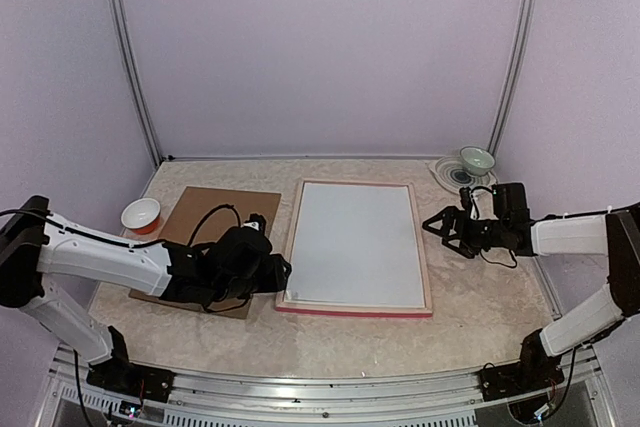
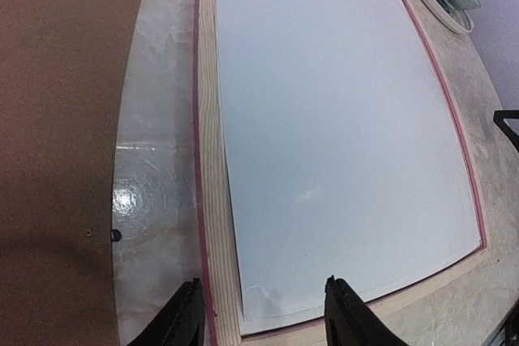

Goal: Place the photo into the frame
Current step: Adjust the photo on the mat board, then move the frame body to the center of the board.

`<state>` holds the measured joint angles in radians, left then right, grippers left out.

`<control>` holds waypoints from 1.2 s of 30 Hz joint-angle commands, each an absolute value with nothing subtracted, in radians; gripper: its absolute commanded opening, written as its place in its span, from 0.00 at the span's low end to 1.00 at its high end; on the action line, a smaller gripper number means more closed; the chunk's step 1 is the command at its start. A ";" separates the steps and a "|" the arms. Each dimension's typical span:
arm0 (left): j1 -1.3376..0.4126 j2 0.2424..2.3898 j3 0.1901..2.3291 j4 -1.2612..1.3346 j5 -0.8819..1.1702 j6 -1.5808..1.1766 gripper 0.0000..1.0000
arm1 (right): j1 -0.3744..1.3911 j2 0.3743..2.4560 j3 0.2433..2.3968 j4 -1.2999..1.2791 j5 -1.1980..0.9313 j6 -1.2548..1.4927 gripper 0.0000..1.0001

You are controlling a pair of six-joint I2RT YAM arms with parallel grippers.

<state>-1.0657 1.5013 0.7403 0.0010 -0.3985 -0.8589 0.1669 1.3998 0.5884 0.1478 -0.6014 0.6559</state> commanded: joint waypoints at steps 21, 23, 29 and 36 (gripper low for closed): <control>-0.719 1.093 0.629 -0.295 -0.483 -0.776 0.84 | 0.488 1.140 0.929 -0.296 -0.064 0.498 0.99; -0.693 1.088 0.626 -0.305 -0.475 -0.762 0.88 | 0.514 1.155 0.927 -0.269 -0.088 0.500 0.99; -0.625 1.082 0.606 -0.347 -0.471 -0.758 0.99 | 0.592 1.280 0.978 -0.237 -0.185 0.527 0.99; -0.538 1.106 0.571 -0.406 -0.527 -0.872 0.99 | 0.710 1.467 1.124 -0.224 -0.221 0.558 0.99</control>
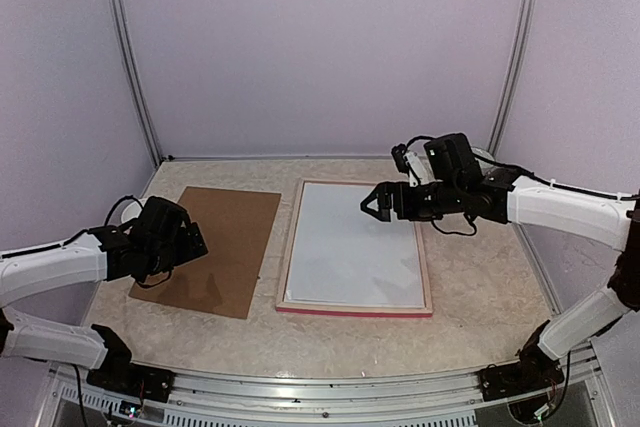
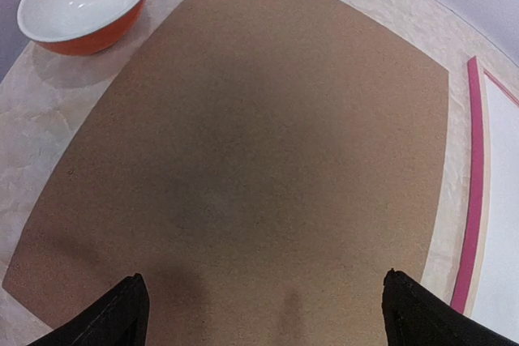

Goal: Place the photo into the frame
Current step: Move the frame body to the center of the board.

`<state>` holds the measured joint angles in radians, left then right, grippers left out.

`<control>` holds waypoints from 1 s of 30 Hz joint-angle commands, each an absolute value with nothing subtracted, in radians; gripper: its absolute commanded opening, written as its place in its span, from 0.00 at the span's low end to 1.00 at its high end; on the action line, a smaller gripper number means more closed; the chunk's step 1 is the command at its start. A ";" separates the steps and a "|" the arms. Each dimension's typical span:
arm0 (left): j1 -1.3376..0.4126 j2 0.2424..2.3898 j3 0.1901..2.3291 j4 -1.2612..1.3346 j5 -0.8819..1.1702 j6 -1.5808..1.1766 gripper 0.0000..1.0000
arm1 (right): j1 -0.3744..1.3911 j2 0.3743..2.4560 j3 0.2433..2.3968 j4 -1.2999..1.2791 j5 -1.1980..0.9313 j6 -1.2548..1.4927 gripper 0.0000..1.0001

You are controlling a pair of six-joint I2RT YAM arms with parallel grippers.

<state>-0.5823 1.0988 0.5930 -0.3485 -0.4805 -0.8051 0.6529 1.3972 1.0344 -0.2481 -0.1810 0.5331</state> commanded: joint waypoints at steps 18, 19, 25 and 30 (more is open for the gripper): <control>-0.300 1.049 0.486 -0.374 -0.568 -0.958 0.99 | 0.953 1.999 1.627 -0.293 -0.212 0.634 0.99; -0.290 1.054 0.484 -0.365 -0.574 -0.960 0.99 | 0.956 2.024 1.653 -0.296 -0.223 0.642 0.99; -0.240 1.116 0.478 -0.311 -0.598 -0.973 0.99 | 0.962 2.141 1.770 -0.295 -0.273 0.690 0.99; -0.184 1.188 0.479 -0.222 -0.548 -0.934 0.99 | 0.963 2.211 1.841 -0.293 -0.286 0.716 0.99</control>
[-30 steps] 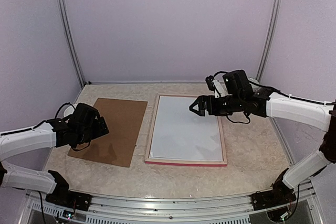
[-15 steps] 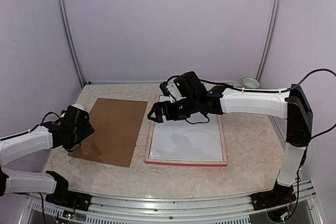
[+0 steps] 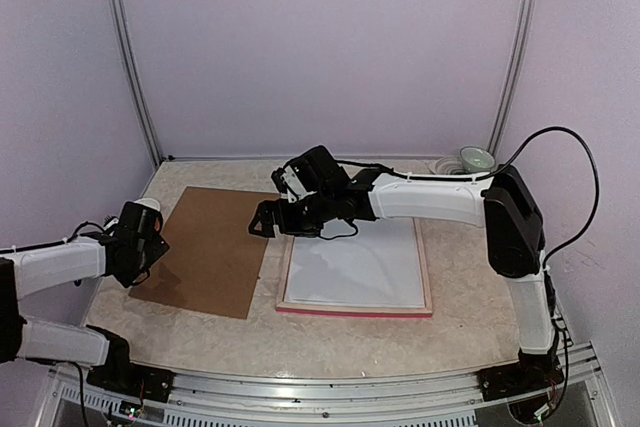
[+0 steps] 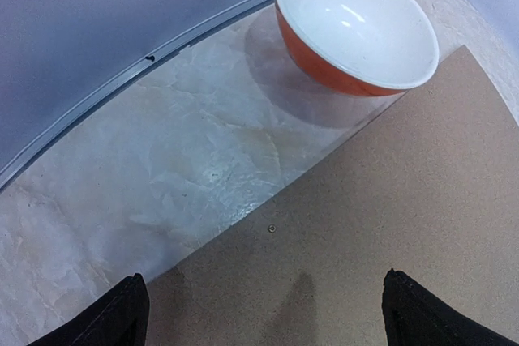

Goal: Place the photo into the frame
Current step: Move the frame body to the center of the board.

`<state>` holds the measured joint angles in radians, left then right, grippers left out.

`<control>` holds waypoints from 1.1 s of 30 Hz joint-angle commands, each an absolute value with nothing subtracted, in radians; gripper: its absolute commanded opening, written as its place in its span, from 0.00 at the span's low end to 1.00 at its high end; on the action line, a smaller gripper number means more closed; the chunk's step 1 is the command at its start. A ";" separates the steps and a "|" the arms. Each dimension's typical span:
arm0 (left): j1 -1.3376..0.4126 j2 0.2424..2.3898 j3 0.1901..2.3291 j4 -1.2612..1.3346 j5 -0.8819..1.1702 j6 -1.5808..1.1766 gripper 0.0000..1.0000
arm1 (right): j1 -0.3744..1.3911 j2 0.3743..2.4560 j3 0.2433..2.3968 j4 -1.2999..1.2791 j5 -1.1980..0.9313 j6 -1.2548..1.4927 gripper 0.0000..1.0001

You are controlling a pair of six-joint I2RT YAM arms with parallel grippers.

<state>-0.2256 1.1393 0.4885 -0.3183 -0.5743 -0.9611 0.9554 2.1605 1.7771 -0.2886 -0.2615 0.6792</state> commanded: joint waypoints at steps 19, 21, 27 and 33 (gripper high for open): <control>-0.124 1.315 0.412 0.022 -0.337 -0.832 0.99 | 0.977 2.456 2.059 -0.366 -0.232 0.772 0.99; -0.132 1.300 0.403 0.023 -0.334 -0.831 0.99 | 0.979 2.462 2.058 -0.374 -0.212 0.773 0.99; -0.177 1.242 0.380 0.047 -0.299 -0.828 0.99 | 0.979 2.473 2.054 -0.435 -0.144 0.762 0.99; -0.219 1.244 0.382 0.051 -0.266 -0.827 0.99 | 0.968 2.439 1.960 -0.445 -0.117 0.758 0.99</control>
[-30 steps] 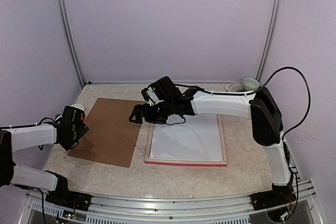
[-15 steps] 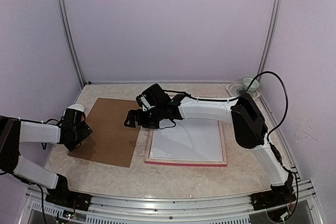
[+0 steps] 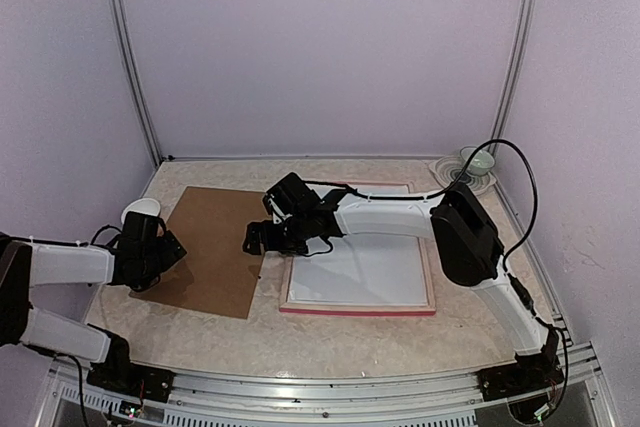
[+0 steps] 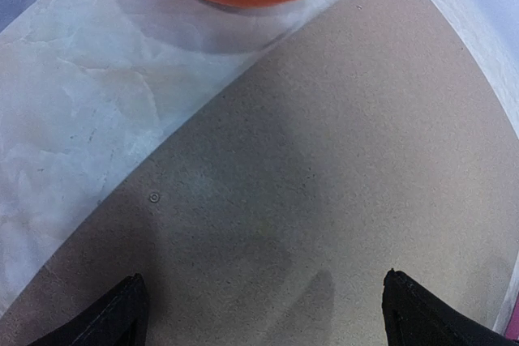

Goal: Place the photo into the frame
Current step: Move the frame body to the center of the board.

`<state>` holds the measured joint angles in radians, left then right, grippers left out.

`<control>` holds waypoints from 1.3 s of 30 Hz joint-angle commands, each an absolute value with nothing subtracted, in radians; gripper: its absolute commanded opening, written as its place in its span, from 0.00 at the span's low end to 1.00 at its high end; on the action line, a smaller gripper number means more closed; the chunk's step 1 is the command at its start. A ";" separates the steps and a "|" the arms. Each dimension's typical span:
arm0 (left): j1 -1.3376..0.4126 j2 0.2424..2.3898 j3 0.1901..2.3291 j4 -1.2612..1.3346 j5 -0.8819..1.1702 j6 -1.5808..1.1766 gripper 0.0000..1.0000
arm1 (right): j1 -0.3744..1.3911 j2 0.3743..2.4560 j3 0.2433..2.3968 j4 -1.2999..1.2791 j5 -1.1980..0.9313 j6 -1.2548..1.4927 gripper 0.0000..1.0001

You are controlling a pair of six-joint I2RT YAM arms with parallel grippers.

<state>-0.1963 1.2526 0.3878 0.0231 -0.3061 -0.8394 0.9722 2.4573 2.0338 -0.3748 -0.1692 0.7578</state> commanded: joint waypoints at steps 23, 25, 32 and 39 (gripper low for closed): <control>-0.089 1.305 0.516 -0.103 -0.411 -0.916 0.99 | 0.930 2.292 1.737 -0.338 -0.175 0.770 0.99; -0.075 1.328 0.522 -0.090 -0.405 -0.913 0.99 | 0.931 2.289 1.744 -0.350 -0.172 0.760 0.99; -0.061 1.398 0.555 -0.061 -0.387 -0.890 0.99 | 0.933 2.202 1.647 -0.258 -0.161 0.725 0.99; -0.061 1.444 0.526 0.006 -0.315 -0.874 0.99 | 0.931 2.183 1.639 -0.249 -0.176 0.695 0.99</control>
<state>-0.0681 1.4204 0.5331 -0.0505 -0.3698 -0.8917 0.9272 2.2272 1.6520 -0.2634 -0.1646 0.7242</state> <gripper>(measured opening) 0.988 0.992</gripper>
